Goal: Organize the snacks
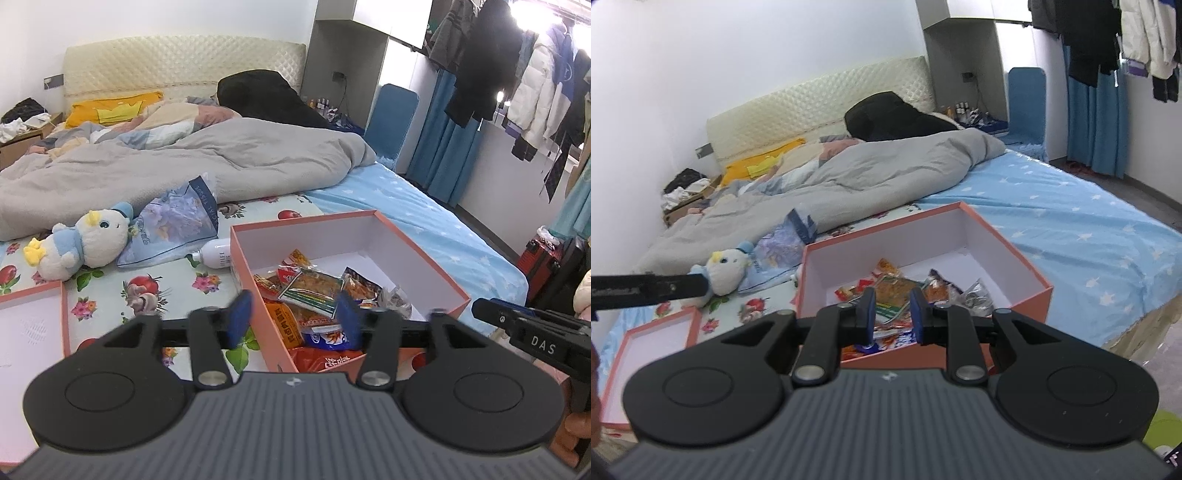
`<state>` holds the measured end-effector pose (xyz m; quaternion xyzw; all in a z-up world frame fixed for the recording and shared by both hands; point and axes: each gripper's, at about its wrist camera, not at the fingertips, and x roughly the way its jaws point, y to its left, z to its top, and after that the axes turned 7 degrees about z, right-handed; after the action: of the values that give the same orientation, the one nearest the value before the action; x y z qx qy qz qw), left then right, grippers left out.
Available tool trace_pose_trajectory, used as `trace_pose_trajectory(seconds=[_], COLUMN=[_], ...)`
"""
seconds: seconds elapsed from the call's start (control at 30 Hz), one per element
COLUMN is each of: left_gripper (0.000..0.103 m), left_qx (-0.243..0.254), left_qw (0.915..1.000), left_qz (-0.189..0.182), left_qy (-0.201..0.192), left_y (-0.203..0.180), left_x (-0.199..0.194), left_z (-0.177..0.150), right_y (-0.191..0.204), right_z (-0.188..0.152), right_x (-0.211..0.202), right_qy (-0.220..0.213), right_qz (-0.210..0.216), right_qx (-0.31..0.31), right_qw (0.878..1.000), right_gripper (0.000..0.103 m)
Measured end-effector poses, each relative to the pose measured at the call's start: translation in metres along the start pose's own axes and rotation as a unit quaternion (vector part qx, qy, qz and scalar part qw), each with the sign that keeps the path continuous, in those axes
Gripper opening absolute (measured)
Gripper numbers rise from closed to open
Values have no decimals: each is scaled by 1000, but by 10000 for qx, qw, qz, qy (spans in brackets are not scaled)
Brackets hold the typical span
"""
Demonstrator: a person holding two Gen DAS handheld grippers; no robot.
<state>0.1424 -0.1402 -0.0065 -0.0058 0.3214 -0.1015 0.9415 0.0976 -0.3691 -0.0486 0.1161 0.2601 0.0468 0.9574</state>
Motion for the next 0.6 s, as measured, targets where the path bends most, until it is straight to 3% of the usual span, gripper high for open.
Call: trace_pose_trajectory(seconds=[0.07, 0.2, 0.23, 0.43, 0.5, 0.6], left_gripper=[76, 89, 94, 98, 99, 100], left_qx=[14, -34, -74, 51, 117, 122], left_qw=[10000, 10000, 10000, 10000, 9999, 9999], left_qz=[71, 7, 13, 34, 68, 98], left_qy=[-36, -5, 13, 49, 31, 31], left_y=[0, 1, 2, -2, -5, -8], left_x=[-1, -1, 0, -1, -2, -2], left_z=[0, 2, 2, 4, 4, 5], right_y=[-3, -6, -7, -9, -9, -11], right_z=[0, 2, 2, 5, 6, 7], right_x=[0, -4, -4, -2, -3, -4], right_qy=[-6, -79, -99, -32, -50, -149], right_qz=[-18, 157, 113, -7, -24, -58], right_qx=[23, 16, 6, 4, 35, 133], right_qw=[10000, 9998, 9999, 10000, 10000, 9998], right_gripper=[57, 80, 90, 93, 102, 103])
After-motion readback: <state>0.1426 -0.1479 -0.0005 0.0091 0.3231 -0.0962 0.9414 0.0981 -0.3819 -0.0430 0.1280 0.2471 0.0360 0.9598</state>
